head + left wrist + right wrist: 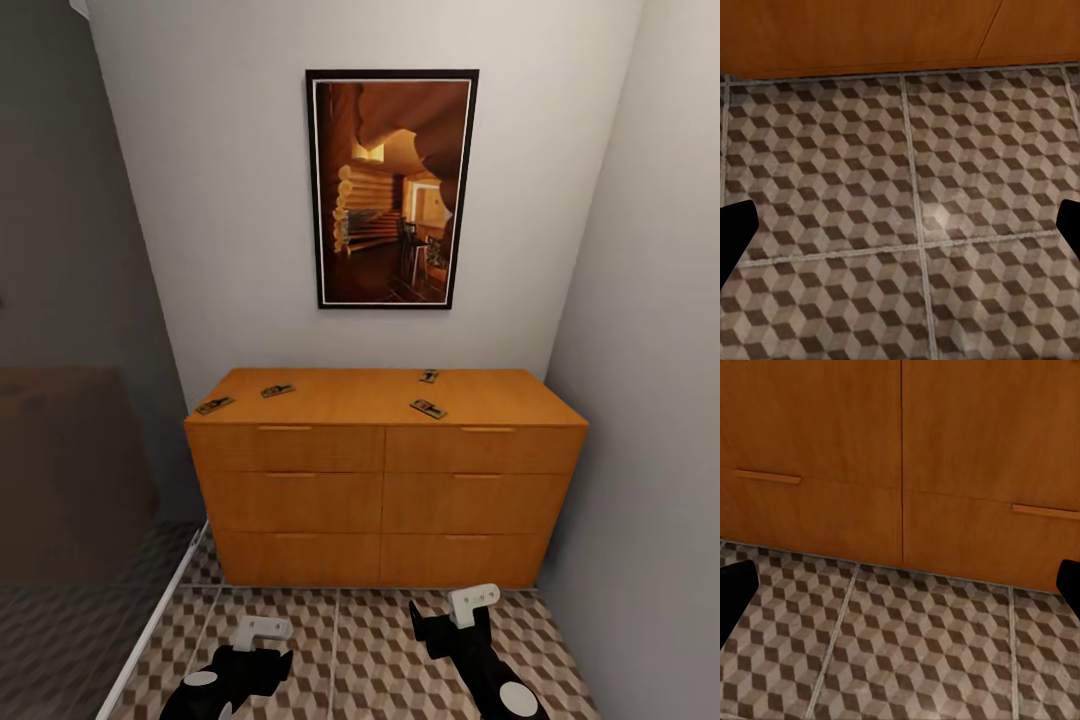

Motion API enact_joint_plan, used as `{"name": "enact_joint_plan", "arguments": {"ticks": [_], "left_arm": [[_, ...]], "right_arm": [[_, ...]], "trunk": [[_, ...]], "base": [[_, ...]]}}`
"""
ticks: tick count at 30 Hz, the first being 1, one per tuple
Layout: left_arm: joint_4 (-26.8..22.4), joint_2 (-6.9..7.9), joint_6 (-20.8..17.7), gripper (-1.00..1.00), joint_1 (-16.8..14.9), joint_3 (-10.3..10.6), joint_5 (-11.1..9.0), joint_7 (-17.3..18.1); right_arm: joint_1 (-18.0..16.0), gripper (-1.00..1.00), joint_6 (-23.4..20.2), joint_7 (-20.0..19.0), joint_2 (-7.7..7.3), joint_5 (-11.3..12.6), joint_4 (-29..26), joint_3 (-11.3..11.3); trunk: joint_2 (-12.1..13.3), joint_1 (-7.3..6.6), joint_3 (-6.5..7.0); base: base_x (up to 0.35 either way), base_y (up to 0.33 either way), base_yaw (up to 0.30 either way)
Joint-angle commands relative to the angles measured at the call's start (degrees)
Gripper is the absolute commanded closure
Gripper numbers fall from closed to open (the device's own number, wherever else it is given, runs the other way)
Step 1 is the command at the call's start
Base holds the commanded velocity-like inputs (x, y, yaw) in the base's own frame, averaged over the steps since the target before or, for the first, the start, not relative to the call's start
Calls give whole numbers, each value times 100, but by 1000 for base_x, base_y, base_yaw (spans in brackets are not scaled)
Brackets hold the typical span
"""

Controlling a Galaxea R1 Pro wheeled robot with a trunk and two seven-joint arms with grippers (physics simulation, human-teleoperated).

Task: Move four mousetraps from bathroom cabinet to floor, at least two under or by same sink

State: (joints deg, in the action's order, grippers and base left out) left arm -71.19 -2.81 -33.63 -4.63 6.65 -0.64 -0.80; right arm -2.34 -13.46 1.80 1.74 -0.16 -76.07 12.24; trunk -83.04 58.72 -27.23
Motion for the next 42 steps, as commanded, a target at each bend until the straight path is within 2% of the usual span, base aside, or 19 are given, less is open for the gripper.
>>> {"name": "enact_joint_plan", "arguments": {"ticks": [1, 12, 22, 42], "left_arm": [[-8, 0, -29, -100, -3, 2, -7, -8], [-11, 0, -26, -100, -3, 3, -7, -8], [-28, 1, -21, -100, -3, -5, -1, -13], [-78, -25, -42, -100, -3, 24, -6, -22]], "right_arm": [[-3, -100, -33, 19, 1, -2, -4, 6], [-3, -100, 24, -1, 7, -5, 10, 43], [-3, -100, 546, 29, 11, -28, -10, 184], [-3, -100, 903, 49, -68, -37, -41, 110]], "trunk": [[-3, 0, -6], [-3, 0, -6], [-3, 0, -6], [-3, 0, -6]], "base": [[36, 0, 0], [8, 0, 0], [0, 0, 0], [0, 0, 0]]}}
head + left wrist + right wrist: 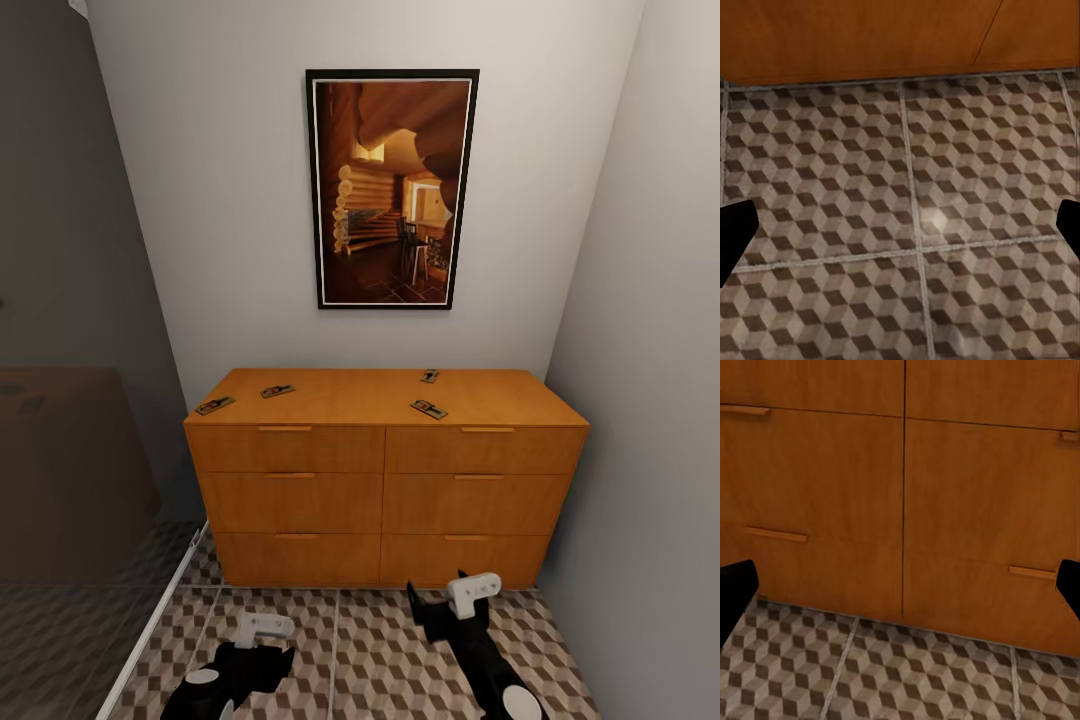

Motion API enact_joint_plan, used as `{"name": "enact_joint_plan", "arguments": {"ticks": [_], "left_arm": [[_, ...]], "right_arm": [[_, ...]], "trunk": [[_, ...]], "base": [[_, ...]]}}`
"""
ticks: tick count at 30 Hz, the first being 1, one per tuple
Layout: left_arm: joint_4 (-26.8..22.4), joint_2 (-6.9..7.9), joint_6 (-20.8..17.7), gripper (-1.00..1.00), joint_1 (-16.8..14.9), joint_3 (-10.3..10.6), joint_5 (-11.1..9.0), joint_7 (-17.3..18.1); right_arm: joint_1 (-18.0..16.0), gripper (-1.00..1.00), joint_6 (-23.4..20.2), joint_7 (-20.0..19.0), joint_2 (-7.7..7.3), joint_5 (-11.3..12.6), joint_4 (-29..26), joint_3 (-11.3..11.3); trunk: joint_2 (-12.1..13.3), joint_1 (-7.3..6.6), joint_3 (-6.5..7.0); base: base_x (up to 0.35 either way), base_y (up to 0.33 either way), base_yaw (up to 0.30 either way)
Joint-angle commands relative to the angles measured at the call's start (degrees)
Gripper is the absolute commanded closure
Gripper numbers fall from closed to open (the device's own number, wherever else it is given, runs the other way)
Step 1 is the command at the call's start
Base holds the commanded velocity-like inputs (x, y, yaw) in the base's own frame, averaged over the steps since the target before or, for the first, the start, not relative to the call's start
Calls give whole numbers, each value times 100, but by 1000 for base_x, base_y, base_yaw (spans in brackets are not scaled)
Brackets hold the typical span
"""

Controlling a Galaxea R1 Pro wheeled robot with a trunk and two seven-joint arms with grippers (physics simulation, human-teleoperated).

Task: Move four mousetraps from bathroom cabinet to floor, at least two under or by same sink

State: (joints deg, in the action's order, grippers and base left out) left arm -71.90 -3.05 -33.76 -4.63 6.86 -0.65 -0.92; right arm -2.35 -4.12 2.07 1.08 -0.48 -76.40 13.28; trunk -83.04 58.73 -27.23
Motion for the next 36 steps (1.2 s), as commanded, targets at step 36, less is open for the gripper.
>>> {"name": "enact_joint_plan", "arguments": {"ticks": [36], "left_arm": [[442, -195, -16, -100, -3, 123, 15, -49]], "right_arm": [[-3, -100, 29, 35, 21, -155, 46, 13]], "trunk": [[-4, 0, -6]], "base": [[0, 0, 0]]}}
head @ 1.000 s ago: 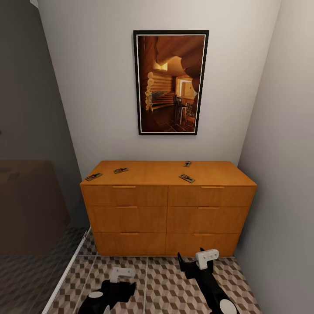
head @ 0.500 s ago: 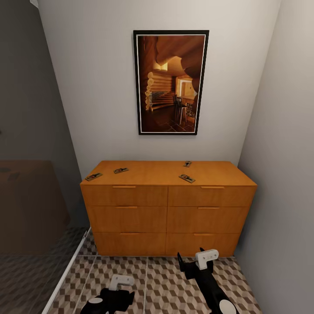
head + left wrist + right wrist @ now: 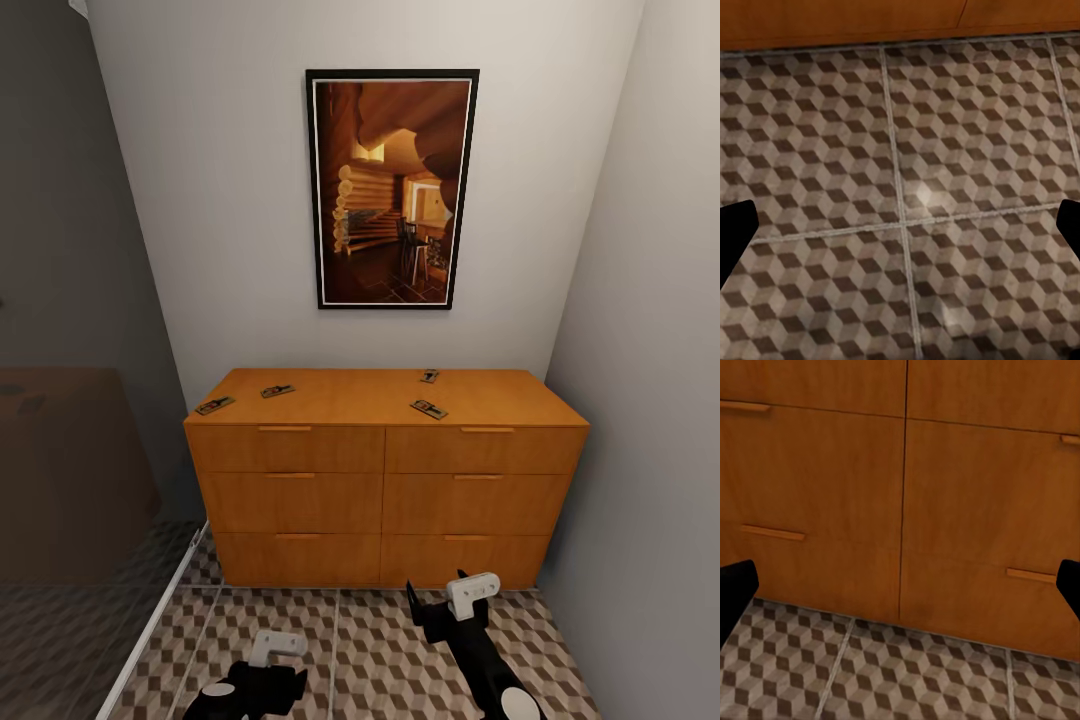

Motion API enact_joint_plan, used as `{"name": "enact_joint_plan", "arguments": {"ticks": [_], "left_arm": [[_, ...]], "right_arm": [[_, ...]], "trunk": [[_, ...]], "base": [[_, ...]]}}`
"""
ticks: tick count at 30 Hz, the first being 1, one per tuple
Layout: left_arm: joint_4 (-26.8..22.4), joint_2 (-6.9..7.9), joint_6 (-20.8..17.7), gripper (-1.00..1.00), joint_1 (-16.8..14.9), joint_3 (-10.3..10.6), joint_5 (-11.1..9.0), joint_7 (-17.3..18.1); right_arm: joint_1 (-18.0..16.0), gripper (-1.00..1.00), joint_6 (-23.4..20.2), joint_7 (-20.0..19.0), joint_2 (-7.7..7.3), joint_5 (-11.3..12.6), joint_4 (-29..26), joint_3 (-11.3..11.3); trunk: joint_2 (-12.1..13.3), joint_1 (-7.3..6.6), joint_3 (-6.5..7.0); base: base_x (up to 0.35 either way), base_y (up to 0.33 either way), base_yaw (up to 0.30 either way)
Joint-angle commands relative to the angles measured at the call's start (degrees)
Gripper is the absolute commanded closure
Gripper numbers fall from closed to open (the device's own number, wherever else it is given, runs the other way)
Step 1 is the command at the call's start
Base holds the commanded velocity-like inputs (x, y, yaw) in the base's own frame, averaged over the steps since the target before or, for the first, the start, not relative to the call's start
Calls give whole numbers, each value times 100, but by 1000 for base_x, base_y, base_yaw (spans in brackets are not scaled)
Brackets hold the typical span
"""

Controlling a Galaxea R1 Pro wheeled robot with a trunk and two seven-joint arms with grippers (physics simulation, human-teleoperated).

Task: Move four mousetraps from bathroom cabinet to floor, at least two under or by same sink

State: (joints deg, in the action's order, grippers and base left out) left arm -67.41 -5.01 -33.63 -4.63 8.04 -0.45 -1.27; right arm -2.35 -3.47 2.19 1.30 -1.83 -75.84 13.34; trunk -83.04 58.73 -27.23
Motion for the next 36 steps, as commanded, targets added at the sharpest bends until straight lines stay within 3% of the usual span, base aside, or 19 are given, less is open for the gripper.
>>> {"name": "enact_joint_plan", "arguments": {"ticks": [1, 36], "left_arm": [[2, -2, -29, -100, -3, 4, -6, -13], [-104, -26, -47, -100, -3, 4, -7, -14]], "right_arm": [[-3, -100, -37, 21, -5, -28, -9, 8], [-3, -100, -27, -8, -25, -107, -53, 46]], "trunk": [[-4, 0, -6], [-4, 0, -6]], "base": [[0, 0, 0], [0, 0, 0]]}}
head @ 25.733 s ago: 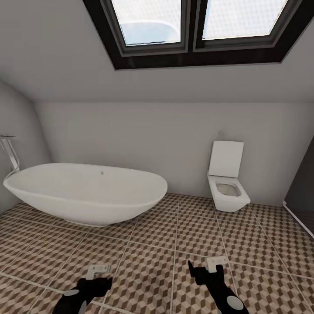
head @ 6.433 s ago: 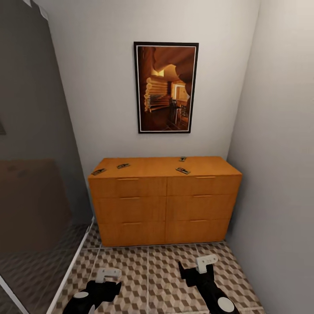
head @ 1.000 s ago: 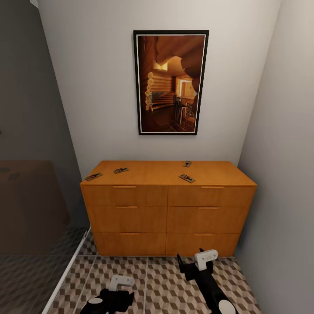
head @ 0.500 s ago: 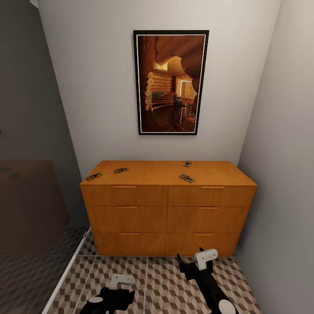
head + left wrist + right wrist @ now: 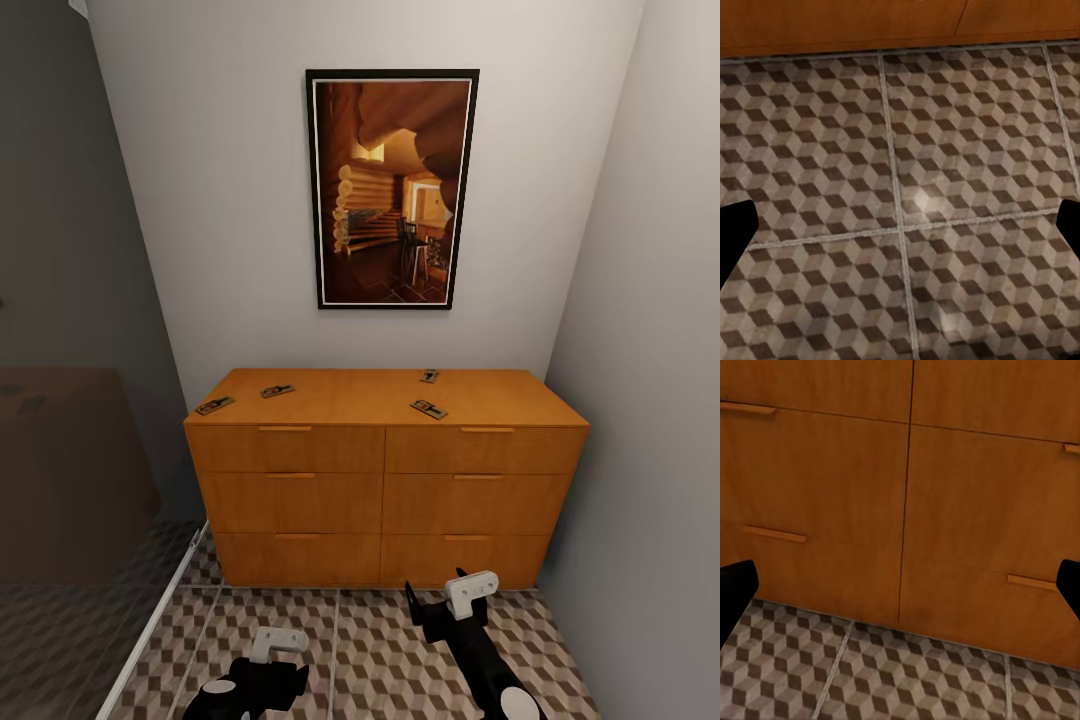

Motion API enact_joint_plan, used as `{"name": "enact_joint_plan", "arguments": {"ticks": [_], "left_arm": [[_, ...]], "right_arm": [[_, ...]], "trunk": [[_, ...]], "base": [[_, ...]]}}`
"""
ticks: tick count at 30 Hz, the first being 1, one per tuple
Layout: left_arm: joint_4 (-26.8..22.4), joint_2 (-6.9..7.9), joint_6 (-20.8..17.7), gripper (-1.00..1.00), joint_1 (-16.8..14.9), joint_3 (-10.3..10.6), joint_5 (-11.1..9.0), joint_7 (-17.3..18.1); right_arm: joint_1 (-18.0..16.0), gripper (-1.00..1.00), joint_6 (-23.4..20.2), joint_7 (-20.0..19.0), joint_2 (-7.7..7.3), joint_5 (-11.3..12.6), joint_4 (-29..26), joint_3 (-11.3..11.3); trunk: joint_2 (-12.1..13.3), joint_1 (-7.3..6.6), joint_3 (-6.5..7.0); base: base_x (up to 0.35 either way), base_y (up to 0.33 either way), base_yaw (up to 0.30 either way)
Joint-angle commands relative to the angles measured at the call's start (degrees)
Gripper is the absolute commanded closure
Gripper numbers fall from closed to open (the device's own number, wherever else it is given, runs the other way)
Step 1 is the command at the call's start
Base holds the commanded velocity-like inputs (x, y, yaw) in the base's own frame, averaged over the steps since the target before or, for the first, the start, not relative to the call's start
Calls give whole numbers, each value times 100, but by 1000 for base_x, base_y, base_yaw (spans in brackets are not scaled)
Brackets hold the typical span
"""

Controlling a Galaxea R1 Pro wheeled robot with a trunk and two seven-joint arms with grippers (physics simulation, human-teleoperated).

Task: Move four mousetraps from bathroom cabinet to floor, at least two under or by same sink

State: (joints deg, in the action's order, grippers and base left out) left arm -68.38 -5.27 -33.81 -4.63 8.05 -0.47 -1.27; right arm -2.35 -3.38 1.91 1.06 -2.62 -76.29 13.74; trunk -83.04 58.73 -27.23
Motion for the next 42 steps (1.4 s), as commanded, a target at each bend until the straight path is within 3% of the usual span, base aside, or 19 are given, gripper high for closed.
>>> {"name": "enact_joint_plan", "arguments": {"ticks": [1, 35, 42], "left_arm": [[-8, 3, -30, -100, -3, 4, -5, -13], [52, -9, -36, -100, -3, 13, -16, -13], [101, -9, -35, -100, -3, 13, -21, -13]], "right_arm": [[-3, -100, -34, 20, 0, -28, -10, 9], [-3, -100, -52, 34, -5, -45, -5, -16], [-3, -100, -161, 169, 15, -241, -4, -49]], "trunk": [[-4, 0, -6], [-4, 0, -6], [-4, 0, -6]], "base": [[0, 0, 0], [0, 0, 0], [0, 0, 0]]}}
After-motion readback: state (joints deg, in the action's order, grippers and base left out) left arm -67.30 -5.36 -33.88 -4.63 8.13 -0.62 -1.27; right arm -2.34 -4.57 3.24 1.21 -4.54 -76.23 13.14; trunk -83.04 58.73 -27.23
